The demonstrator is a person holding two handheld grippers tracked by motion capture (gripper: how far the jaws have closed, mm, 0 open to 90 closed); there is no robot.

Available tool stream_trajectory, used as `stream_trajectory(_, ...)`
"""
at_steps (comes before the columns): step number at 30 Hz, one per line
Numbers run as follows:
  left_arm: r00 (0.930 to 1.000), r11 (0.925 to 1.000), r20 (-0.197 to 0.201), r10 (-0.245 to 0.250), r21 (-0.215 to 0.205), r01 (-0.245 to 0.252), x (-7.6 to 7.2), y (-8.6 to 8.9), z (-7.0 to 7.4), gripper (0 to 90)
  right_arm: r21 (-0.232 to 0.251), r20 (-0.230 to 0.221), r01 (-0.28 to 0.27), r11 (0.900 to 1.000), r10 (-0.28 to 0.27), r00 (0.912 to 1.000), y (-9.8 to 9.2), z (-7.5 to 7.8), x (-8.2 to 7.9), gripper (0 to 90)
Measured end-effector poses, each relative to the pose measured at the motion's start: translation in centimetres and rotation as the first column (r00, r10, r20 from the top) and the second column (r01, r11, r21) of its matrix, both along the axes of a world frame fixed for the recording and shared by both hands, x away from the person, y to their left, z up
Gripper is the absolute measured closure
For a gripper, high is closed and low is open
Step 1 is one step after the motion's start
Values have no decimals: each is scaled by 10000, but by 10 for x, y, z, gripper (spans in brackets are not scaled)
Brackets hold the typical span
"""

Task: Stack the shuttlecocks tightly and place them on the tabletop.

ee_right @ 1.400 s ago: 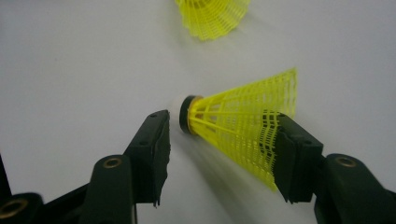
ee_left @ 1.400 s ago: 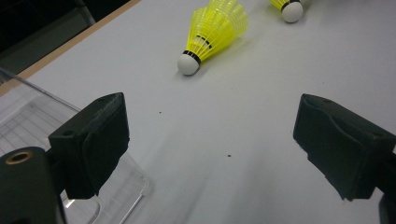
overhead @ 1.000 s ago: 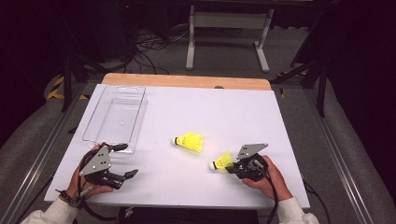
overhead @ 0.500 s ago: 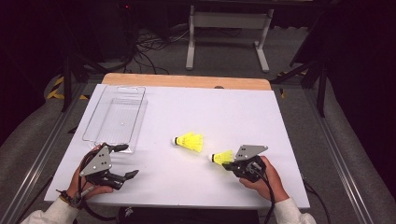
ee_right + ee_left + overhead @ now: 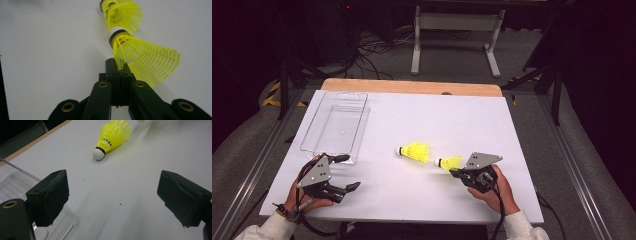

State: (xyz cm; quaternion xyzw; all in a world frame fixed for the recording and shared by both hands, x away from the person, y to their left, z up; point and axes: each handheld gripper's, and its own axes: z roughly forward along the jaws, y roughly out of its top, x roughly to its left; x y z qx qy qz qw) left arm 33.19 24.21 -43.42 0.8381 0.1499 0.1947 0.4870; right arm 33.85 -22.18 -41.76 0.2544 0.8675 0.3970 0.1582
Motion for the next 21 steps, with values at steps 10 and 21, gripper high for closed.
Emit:
stream_trajectory(10, 9999, 9999, -87, 87, -77, -88, -1, 4, -2, 112, 40, 285, 136, 9999, -137, 9995, 4, 1, 11, 900)
stream_trajectory(21, 9999, 9999, 5, 133, 88, -133, -6, 5, -2, 112, 46, 478, 246, 9997, -248, 9985, 14, 0, 23, 900)
